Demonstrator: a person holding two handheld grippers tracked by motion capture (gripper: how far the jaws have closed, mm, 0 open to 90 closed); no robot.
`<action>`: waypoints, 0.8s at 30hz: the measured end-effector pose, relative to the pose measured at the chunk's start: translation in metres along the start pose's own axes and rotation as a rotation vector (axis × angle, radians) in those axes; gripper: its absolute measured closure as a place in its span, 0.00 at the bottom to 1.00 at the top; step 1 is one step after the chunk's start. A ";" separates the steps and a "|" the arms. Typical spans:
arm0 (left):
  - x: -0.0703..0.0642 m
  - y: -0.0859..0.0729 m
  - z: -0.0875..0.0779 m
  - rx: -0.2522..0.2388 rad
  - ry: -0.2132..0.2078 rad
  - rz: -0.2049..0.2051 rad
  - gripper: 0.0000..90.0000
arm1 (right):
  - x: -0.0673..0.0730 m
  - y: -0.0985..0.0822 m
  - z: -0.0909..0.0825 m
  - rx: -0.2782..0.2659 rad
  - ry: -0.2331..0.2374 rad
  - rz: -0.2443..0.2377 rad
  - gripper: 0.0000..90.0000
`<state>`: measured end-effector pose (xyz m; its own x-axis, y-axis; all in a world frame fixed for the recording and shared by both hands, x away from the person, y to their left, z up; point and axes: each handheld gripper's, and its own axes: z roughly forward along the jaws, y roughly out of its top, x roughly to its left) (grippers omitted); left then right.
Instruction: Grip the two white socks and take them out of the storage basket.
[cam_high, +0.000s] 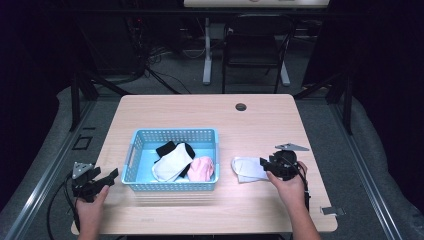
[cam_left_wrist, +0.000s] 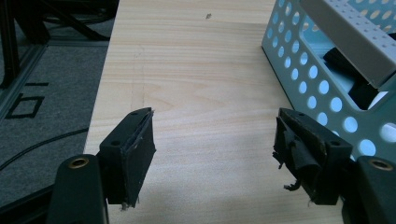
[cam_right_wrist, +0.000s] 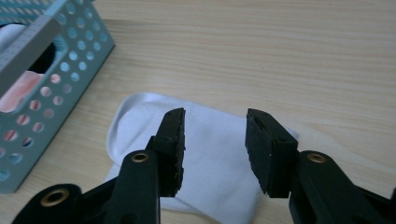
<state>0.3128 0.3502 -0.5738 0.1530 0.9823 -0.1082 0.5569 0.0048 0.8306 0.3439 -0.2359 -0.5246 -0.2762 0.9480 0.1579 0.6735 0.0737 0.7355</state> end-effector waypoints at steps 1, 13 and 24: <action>0.000 0.000 0.000 -0.003 0.001 -0.002 0.32 | 0.002 0.002 -0.001 0.005 0.005 -0.009 0.65; 0.000 0.000 0.000 0.000 -0.002 -0.003 0.32 | 0.063 0.040 0.002 0.020 0.130 -0.169 0.67; 0.001 0.000 0.000 -0.002 -0.003 -0.007 0.32 | 0.120 0.077 0.018 0.024 0.220 -0.245 0.63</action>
<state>0.3129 0.3513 -0.5735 0.1521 0.9816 -0.1156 0.5562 0.0117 0.8310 0.3746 -0.1106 -0.4608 -0.5719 0.8116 0.1190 0.5841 0.3010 0.7538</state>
